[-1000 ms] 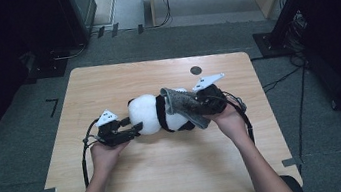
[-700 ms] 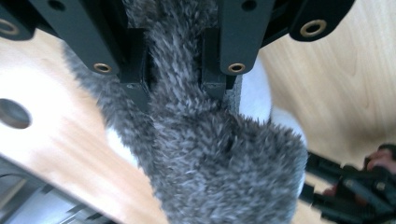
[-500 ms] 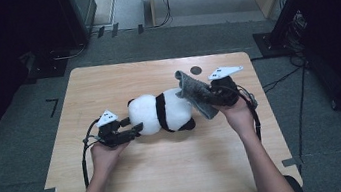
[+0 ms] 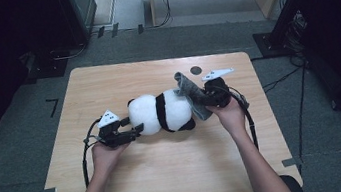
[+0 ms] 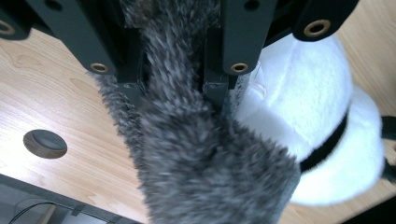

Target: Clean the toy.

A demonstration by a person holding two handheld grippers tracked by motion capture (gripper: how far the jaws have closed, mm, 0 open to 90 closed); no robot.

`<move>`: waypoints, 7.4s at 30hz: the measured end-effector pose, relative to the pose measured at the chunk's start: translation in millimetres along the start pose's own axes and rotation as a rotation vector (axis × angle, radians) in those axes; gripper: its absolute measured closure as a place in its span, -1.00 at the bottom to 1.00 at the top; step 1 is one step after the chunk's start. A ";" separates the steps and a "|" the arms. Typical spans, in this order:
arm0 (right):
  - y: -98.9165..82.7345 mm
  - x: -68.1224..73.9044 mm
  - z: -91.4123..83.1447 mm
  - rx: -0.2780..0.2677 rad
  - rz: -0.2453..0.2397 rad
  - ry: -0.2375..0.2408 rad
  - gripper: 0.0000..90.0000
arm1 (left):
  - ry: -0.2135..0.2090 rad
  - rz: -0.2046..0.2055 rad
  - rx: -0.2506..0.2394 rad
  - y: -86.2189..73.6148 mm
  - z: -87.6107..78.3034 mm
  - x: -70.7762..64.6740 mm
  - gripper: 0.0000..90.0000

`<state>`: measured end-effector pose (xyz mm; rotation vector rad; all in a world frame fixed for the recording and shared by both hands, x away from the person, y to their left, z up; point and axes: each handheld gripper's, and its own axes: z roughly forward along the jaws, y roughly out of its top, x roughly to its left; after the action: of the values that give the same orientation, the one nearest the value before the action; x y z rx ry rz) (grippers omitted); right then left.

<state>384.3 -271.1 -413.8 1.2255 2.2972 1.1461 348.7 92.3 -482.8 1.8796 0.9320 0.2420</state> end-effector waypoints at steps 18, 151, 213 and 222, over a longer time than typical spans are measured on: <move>-20.8 -7.4 15.5 0.009 0.077 0.002 0.56 | -0.014 -0.015 0.006 -1.5 6.5 0.0 -0.44; 16.6 98.5 16.6 0.035 -0.277 0.324 0.69 | 0.012 -0.016 -0.019 0.9 4.8 -1.1 -0.18; 19.1 117.2 41.6 0.166 -0.276 0.367 0.66 | -0.001 -0.001 0.014 5.9 6.9 2.6 -0.32; 12.9 98.1 20.3 0.155 -0.243 0.320 0.66 | -0.002 -0.001 0.011 5.7 7.1 3.0 -0.33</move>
<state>345.1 -178.3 -406.8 0.8247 2.7258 1.1626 357.4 88.2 -482.2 1.8893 0.9349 0.2351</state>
